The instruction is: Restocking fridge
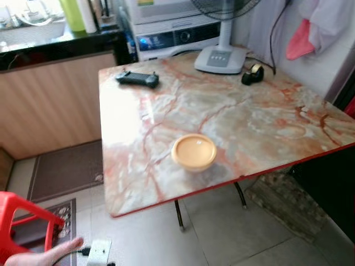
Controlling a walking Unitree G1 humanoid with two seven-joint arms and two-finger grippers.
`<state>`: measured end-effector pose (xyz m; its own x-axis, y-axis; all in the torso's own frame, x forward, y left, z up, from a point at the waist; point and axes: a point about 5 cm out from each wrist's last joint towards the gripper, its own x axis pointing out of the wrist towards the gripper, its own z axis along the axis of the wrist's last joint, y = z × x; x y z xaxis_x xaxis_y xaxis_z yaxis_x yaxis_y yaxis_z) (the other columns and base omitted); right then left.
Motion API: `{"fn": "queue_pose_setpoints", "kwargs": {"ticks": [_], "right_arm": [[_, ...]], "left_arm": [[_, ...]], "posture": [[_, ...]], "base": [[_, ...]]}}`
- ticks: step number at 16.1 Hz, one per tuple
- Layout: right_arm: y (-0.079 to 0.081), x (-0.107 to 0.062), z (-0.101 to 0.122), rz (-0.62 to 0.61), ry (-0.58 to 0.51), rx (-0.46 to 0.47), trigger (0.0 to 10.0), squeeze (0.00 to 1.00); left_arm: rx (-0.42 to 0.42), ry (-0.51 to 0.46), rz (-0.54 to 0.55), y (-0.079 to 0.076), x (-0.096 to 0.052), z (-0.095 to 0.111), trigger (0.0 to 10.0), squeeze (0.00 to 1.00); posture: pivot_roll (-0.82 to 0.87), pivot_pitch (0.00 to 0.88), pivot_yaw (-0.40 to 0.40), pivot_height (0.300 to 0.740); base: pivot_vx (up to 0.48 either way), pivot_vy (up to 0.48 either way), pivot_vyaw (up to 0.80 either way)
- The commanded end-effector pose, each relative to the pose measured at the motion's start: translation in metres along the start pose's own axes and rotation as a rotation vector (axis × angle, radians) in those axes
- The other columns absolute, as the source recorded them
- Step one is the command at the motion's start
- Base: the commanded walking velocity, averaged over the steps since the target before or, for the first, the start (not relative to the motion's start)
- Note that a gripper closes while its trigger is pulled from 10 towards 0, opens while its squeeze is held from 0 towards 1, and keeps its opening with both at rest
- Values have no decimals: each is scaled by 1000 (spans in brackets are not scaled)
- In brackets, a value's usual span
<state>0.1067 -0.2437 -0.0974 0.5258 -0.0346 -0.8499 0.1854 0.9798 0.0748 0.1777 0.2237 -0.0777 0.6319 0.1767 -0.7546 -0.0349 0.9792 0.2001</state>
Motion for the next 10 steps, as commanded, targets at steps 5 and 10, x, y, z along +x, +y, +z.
{"fn": "queue_pose_setpoints", "kwargs": {"ticks": [5, 10], "right_arm": [[-1, -1, -5, -4, 18, 17, 10000, 0], [-1, -1, -4, -7, 14, 23, 10000, 0]], "left_arm": [[10, 38, 24, 7, -1, -6, 10000, 0], [19, 57, 29, 9, -2, -9, 10000, 0]], "posture": [[-21, 0, 40, 740], [-20, 0, 35, 740]], "base": [[-212, 0, 0], [0, 0, 0]]}}
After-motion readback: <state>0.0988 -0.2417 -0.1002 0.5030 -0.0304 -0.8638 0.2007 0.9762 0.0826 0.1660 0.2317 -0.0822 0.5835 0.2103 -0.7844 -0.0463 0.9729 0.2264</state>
